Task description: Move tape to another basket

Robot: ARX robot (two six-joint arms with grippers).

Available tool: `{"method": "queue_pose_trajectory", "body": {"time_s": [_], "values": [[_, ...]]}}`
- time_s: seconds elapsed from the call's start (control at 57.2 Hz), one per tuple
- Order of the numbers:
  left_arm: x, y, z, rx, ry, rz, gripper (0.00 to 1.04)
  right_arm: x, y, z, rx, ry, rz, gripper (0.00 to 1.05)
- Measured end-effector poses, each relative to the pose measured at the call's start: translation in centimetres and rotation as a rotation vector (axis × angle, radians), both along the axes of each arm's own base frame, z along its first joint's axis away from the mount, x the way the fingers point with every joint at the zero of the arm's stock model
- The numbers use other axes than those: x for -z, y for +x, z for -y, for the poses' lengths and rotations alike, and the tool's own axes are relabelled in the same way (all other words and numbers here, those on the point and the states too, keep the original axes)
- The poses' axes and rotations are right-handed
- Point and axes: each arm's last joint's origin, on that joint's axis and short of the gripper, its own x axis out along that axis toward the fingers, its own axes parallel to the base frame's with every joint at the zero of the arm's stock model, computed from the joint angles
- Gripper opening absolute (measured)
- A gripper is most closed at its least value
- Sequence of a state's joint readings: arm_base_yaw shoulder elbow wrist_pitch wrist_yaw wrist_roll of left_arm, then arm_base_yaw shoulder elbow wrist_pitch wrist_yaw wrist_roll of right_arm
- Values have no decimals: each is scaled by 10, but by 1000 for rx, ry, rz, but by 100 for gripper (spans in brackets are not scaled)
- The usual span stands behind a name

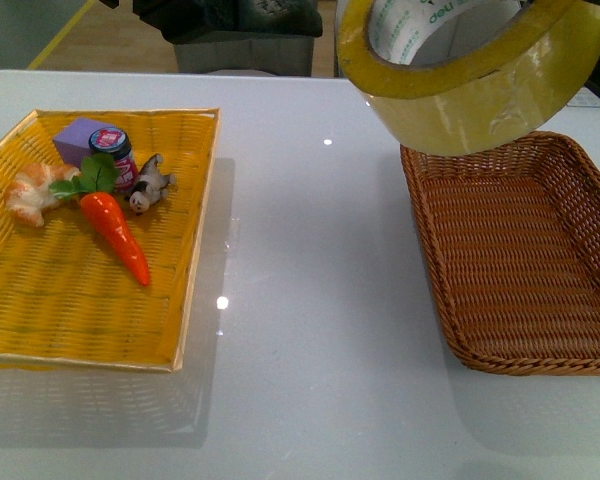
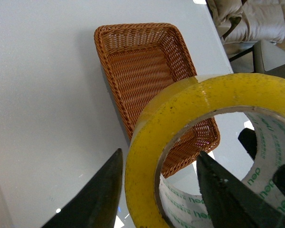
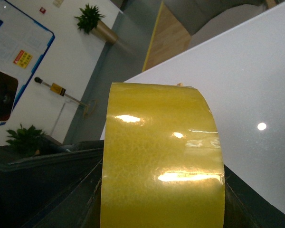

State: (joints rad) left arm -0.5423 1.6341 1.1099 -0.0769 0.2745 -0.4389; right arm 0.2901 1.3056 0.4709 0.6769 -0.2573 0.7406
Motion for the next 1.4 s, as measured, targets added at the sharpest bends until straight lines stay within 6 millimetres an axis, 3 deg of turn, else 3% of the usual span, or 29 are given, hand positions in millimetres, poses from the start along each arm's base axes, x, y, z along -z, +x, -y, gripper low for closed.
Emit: {"method": "queue_pose_trajectory", "body": {"time_s": [0.175, 0.332, 0.454, 0.664, 0.891, 1.1, 1.397], "values": [[0, 0, 0, 0, 0, 0, 97, 2, 4, 18, 77, -8, -15, 47], [0, 0, 0, 1, -2, -1, 96, 8, 11, 42, 202, -74, -33, 47], [0, 0, 0, 3, -2, -2, 96, 25, 28, 62, 288, -134, -93, 47], [0, 0, 0, 3, -2, -2, 96, 84, 71, 99, 424, -222, -326, 47], [0, 0, 0, 3, -2, -2, 96, 112, 99, 101, 421, -183, -407, 47], [0, 0, 0, 3, -2, -2, 96, 126, 130, 85, 390, -176, -434, 48], [0, 0, 0, 3, -2, -1, 96, 143, 129, 92, 499, -242, -514, 96]]}}
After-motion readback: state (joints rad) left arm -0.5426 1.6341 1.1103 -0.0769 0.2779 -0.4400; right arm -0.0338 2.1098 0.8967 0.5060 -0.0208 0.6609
